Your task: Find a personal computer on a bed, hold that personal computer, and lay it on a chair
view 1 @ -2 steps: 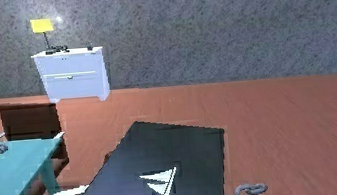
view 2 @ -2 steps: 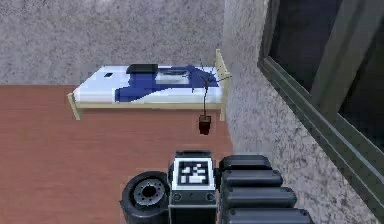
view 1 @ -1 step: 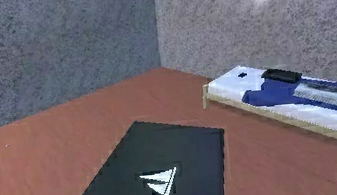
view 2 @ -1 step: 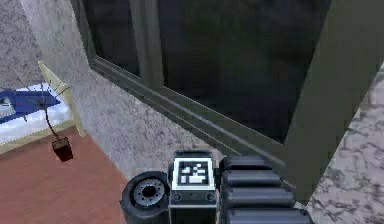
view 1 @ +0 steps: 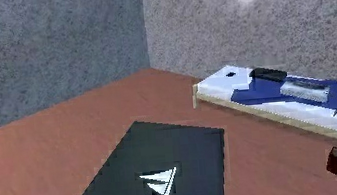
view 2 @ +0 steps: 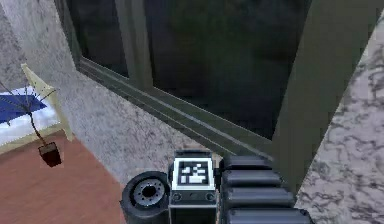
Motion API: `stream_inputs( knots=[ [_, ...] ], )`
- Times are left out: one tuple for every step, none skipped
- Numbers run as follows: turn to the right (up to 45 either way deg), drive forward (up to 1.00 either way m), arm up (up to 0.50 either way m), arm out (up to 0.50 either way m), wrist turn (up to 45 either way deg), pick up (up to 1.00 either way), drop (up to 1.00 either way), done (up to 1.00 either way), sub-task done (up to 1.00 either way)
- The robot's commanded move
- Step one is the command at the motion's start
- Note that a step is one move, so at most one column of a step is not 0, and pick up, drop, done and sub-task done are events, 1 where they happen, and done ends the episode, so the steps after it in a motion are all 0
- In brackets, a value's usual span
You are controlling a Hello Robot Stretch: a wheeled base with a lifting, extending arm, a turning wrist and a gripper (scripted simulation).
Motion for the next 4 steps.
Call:
stream_inputs(
  knots=[
    [-45.0, 0.0, 0.0, 0.0, 0.0, 0.0, 0.0, 0.0, 0.0],
    [-45.0, 0.0, 0.0, 0.0, 0.0, 0.0, 0.0, 0.0, 0.0],
    [-45.0, 0.0, 0.0, 0.0, 0.0, 0.0, 0.0, 0.0, 0.0],
    [-6.0, 0.0, 0.0, 0.0, 0.0, 0.0, 0.0, 0.0, 0.0]
  ],
)
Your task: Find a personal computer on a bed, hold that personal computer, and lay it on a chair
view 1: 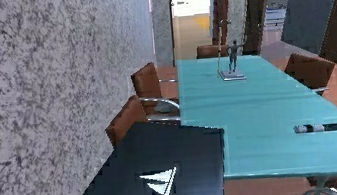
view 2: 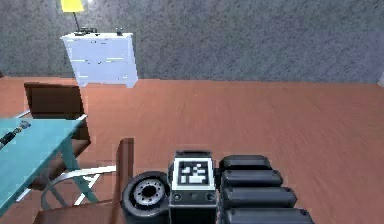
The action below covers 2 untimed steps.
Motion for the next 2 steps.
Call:
stream_inputs(
  knots=[
    [-3.0, 0.0, 0.0, 0.0, 0.0, 0.0, 0.0, 0.0, 0.0],
    [0.0, 0.0, 0.0, 0.34, 0.0, 0.0, 0.0, 0.0, 0.0]
  ],
)
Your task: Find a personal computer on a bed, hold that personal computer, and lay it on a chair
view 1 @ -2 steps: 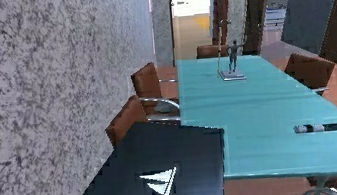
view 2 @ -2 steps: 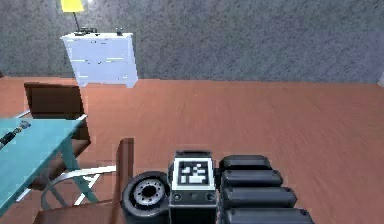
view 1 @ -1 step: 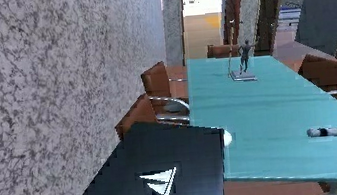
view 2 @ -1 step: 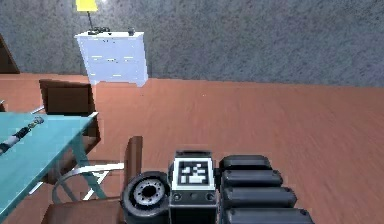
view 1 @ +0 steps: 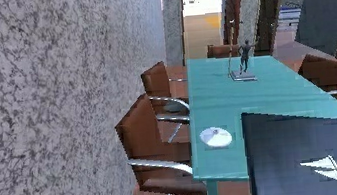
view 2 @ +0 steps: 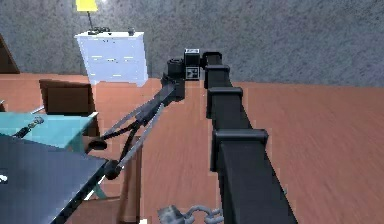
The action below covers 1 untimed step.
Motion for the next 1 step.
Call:
stream_inputs(
  knots=[
    [0.0, 0.0, 0.0, 0.0, 39.0, 0.0, 0.0, 0.0, 0.0]
  ],
)
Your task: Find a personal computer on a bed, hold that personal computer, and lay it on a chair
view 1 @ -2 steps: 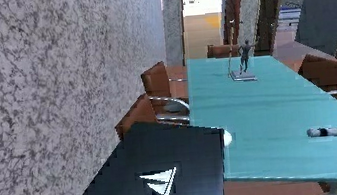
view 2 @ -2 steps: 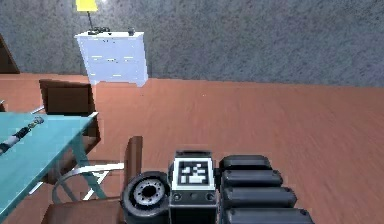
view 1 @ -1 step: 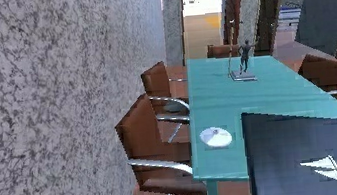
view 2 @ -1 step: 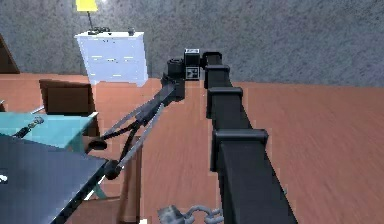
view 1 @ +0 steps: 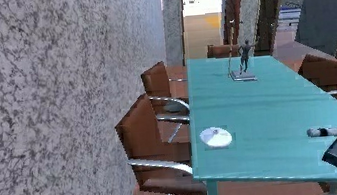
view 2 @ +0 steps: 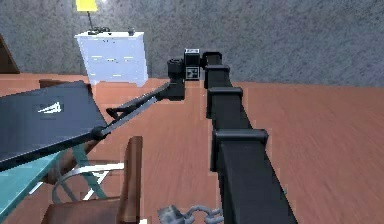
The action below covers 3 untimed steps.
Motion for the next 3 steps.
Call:
stream_inputs(
  knots=[
    [0.0, 0.0, -0.36, 0.0, 0.0, 0.0, 0.0, 0.0, 0.0],
    [0.0, 0.0, -0.5, 0.0, 0.0, 0.0, 0.0, 0.0, 0.0],
    [0.0, 0.0, 0.0, 0.0, 0.0, 0.0, 1.0, 0.0, 0.0]
  ],
)
